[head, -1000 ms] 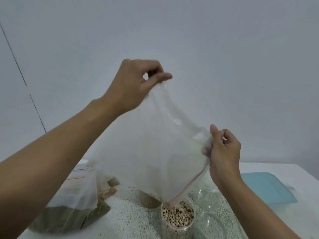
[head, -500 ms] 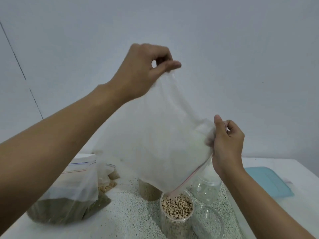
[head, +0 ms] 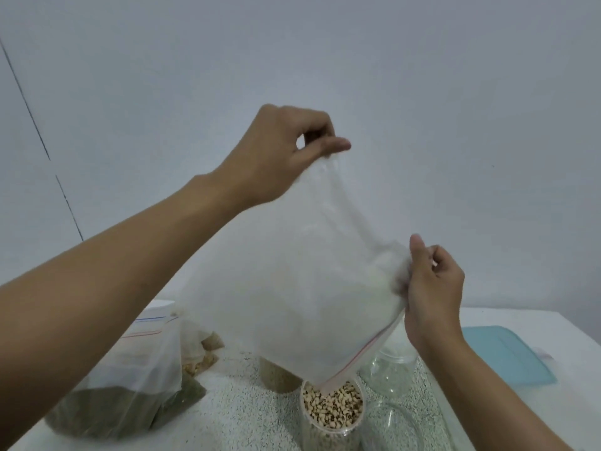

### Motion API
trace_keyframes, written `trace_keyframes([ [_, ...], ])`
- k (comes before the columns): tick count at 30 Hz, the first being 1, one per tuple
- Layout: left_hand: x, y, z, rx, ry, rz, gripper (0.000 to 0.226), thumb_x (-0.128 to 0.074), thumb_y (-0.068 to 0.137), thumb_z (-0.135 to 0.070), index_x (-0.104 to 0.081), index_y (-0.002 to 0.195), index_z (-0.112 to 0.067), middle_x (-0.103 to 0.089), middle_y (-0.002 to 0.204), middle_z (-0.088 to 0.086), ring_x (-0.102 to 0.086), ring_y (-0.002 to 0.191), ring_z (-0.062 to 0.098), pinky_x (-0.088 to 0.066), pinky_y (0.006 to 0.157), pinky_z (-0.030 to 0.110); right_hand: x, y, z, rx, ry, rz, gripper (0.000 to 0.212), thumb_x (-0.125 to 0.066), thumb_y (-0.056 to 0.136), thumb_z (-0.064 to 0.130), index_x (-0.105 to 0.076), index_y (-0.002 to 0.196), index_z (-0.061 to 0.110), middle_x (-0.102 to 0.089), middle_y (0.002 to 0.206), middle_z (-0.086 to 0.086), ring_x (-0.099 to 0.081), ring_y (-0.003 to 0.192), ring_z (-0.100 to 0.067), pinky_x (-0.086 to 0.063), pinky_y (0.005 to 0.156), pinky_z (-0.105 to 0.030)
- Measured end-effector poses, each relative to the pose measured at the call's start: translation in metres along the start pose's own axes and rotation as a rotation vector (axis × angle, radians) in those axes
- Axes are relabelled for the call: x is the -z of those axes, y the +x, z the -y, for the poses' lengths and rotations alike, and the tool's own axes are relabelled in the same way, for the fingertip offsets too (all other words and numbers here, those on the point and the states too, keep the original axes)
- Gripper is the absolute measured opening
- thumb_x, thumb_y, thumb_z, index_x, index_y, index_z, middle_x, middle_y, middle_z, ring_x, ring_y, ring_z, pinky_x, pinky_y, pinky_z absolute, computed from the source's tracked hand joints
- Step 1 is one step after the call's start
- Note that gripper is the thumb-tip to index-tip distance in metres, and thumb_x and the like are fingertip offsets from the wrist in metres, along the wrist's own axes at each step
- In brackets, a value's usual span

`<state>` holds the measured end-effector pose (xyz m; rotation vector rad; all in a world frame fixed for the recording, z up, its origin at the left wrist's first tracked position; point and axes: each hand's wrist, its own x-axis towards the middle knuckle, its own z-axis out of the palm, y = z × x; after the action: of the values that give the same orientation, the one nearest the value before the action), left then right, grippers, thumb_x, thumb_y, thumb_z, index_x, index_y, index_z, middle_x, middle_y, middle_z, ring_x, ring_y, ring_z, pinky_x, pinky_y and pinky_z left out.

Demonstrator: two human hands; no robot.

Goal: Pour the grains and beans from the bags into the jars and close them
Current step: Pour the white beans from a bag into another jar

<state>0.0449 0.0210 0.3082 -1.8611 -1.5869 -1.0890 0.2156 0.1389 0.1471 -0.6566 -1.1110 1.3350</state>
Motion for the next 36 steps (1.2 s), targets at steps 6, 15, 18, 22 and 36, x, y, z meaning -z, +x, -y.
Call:
trace_keyframes([
  [6, -0.005, -0.002, 0.001, -0.001, 0.0, 0.019, 0.034, -0.068, 0.097, -0.035, -0.071, 0.082, -0.005, -0.064, 0.068, -0.002, -0.054, 0.055, -0.002, -0.04, 0.06, 0.015, 0.001, -0.003, -0.001, 0.001, -0.022, -0.003, 0.047, -0.056, 0.104, 0.027, -0.031, 0.066, 0.018, -0.029, 0.047, 0.012, -0.03, 0.041, -0.006, -0.032, 0.041, -0.018],
  [15, -0.012, -0.017, 0.007, 0.105, -0.1, -0.006, 0.033, -0.067, 0.097, -0.037, -0.07, 0.08, -0.009, -0.061, 0.065, -0.007, -0.052, 0.056, 0.004, -0.038, 0.057, 0.014, 0.004, -0.002, -0.005, -0.041, -0.008, -0.001, 0.046, -0.055, 0.105, 0.027, -0.031, 0.066, 0.019, -0.029, 0.045, 0.014, -0.03, 0.04, -0.003, -0.032, 0.038, -0.017],
  [18, -0.002, -0.011, 0.007, 0.115, -0.08, -0.027, 0.035, -0.066, 0.098, -0.041, -0.071, 0.082, -0.01, -0.066, 0.07, 0.0, -0.054, 0.058, 0.004, -0.041, 0.056, 0.017, 0.001, 0.001, 0.001, -0.017, -0.001, 0.001, 0.046, -0.055, 0.105, 0.025, -0.03, 0.067, 0.019, -0.029, 0.044, 0.015, -0.029, 0.039, -0.003, -0.03, 0.038, -0.016],
  [22, 0.003, -0.008, 0.006, 0.086, -0.056, -0.005, 0.036, -0.067, 0.097, -0.041, -0.072, 0.083, -0.009, -0.068, 0.071, 0.005, -0.055, 0.058, 0.005, -0.044, 0.057, 0.019, -0.002, 0.0, 0.002, -0.019, 0.002, 0.009, 0.048, -0.056, 0.105, 0.028, -0.03, 0.065, 0.018, -0.029, 0.045, 0.015, -0.03, 0.041, -0.005, -0.032, 0.039, -0.016],
  [36, -0.009, -0.006, 0.006, 0.044, -0.094, -0.004, 0.034, -0.071, 0.094, -0.037, -0.071, 0.08, -0.006, -0.063, 0.064, 0.001, -0.053, 0.056, 0.006, -0.046, 0.058, 0.023, 0.004, 0.002, 0.0, -0.013, -0.022, -0.012, 0.047, -0.055, 0.105, 0.03, -0.031, 0.066, 0.018, -0.032, 0.045, 0.014, -0.034, 0.041, -0.005, -0.035, 0.041, -0.018],
])
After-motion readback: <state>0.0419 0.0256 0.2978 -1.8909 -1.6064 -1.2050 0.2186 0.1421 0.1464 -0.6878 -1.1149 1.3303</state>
